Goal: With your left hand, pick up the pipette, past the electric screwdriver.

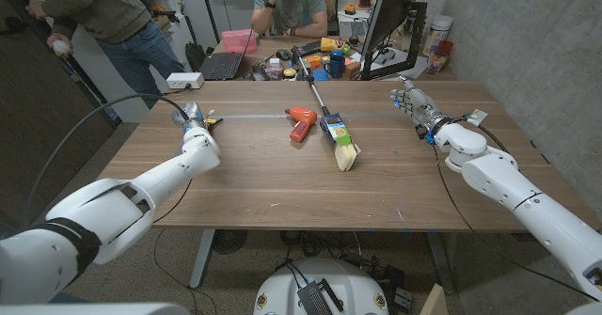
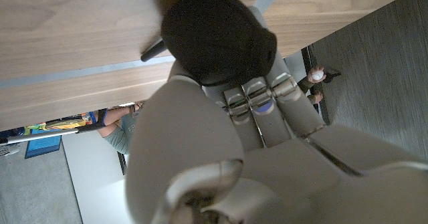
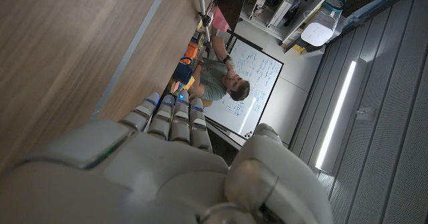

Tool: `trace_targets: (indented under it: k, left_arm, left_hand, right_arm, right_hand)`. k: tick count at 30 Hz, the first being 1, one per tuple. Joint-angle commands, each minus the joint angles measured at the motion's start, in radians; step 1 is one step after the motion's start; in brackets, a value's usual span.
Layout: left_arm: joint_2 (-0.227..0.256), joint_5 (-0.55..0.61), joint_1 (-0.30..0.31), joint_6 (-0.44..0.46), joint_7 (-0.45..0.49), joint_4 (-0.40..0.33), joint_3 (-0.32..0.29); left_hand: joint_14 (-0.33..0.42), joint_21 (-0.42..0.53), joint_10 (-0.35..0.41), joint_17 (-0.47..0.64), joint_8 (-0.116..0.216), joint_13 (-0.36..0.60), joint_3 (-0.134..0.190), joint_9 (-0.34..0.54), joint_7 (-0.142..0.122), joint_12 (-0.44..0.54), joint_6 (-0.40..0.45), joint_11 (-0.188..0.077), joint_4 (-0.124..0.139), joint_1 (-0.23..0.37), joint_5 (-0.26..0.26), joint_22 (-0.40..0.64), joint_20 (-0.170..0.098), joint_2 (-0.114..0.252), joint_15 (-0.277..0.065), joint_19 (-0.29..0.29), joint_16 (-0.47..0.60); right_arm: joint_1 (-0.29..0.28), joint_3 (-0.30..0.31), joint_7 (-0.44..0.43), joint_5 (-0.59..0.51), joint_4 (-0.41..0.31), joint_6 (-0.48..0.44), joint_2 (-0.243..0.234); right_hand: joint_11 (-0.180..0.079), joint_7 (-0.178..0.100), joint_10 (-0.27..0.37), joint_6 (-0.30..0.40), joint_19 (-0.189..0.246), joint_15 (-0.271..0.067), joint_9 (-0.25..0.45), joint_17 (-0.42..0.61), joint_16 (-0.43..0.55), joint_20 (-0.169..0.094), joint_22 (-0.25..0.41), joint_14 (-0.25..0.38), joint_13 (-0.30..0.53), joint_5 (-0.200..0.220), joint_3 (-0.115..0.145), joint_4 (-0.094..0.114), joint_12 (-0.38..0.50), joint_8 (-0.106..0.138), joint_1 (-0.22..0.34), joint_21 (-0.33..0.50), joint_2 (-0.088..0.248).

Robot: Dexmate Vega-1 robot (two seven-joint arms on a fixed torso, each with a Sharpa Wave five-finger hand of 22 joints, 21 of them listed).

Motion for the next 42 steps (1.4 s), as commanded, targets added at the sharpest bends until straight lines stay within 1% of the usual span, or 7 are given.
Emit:
trace_targets:
  k: [1,9,21,22,25,32,42]
  left_arm:
    - [0.001,0.012,-0.007,0.043,0.036,-0.019,0.026]
    - [0.036,0.019,0.013,0.105,0.013,-0.113,0.021]
    - [0.137,0.072,0.072,0.180,-0.016,-0.373,-0.008]
    - [0.136,0.074,0.073,0.179,-0.018,-0.374,-0.010]
    - [0.153,0.091,0.083,0.188,-0.016,-0.422,-0.021]
    - [0.180,0.126,0.085,0.216,-0.040,-0.506,-0.040]
    - [0.236,0.188,0.080,0.281,-0.082,-0.658,-0.086]
  left_hand:
    - [0.085,0.022,0.066,0.015,0.073,0.021,0.100,0.050,0.035,0.009,0.119,-0.054,-0.082,0.085,-0.011,0.006,-0.017,0.063,-0.060,0.032,0.018]
    - [0.063,0.004,0.068,0.027,0.075,0.041,0.118,0.055,0.026,0.012,0.124,-0.062,-0.075,0.071,-0.016,-0.015,-0.001,0.053,-0.054,0.011,0.013]
    - [0.055,-0.003,0.070,0.037,0.075,0.061,0.138,0.059,0.022,0.016,0.125,-0.072,-0.073,0.060,-0.017,-0.018,0.011,0.042,-0.053,0.002,0.008]
    - [0.055,-0.004,0.071,0.038,0.074,0.063,0.140,0.060,0.019,0.016,0.123,-0.074,-0.072,0.059,-0.017,-0.019,0.011,0.041,-0.053,0.000,0.008]
    - [0.054,-0.005,0.070,0.040,0.075,0.067,0.144,0.060,0.018,0.016,0.124,-0.074,-0.072,0.056,-0.017,-0.019,0.012,0.039,-0.055,-0.002,0.007]
    - [0.051,-0.008,0.073,0.047,0.075,0.079,0.157,0.061,0.016,0.019,0.126,-0.078,-0.071,0.050,-0.016,-0.020,0.014,0.033,-0.058,-0.006,0.005]
    - [0.053,-0.011,0.072,0.055,0.073,0.095,0.176,0.062,0.011,0.020,0.128,-0.078,-0.070,0.042,-0.016,-0.021,0.016,0.025,-0.060,-0.011,0.003]
  right_arm:
    - [-0.003,0.002,0.014,-0.001,0.020,0.030,0.008]
    - [-0.008,0.007,0.015,-0.002,0.012,0.033,0.002]
    - [-0.030,0.018,0.014,0.000,-0.017,0.038,-0.013]
    - [-0.030,0.018,0.014,0.000,-0.017,0.038,-0.013]
    - [-0.044,0.024,0.008,0.002,-0.032,0.039,-0.018]
    - [-0.073,0.041,-0.011,0.006,-0.062,0.042,-0.028]
    - [-0.081,0.053,-0.033,0.002,-0.091,0.028,-0.036]
  right_hand:
    - [0.002,-0.002,0.007,0.009,0.002,0.000,0.004,0.004,0.004,0.006,0.004,0.007,0.002,0.005,-0.007,-0.001,0.002,0.005,0.004,0.007,0.007]
    - [0.001,0.000,0.007,0.009,0.002,0.000,0.004,0.004,0.004,0.007,0.004,0.007,0.002,0.006,-0.008,-0.001,0.002,0.005,0.004,0.007,0.006]
    - [0.003,-0.001,0.007,0.010,0.002,0.001,0.004,0.004,0.004,0.007,0.004,0.007,0.003,0.006,-0.010,-0.002,0.001,0.005,0.005,0.006,0.007]
    - [0.003,-0.001,0.007,0.010,0.001,0.001,0.004,0.004,0.004,0.007,0.004,0.008,0.003,0.006,-0.010,-0.002,0.001,0.005,0.005,0.006,0.007]
    - [0.002,-0.001,0.008,0.010,0.001,0.002,0.004,0.004,0.004,0.007,0.004,0.007,0.003,0.006,-0.010,-0.002,0.001,0.004,0.005,0.006,0.007]
    - [0.002,-0.001,0.008,0.010,0.001,0.001,0.004,0.004,0.004,0.007,0.004,0.008,0.003,0.006,-0.011,-0.002,0.001,0.004,0.005,0.006,0.008]
    - [-0.001,0.001,0.009,0.012,0.002,0.002,0.004,0.004,0.004,0.007,0.004,0.010,0.003,0.007,-0.012,-0.003,0.001,0.004,0.006,0.006,0.009]
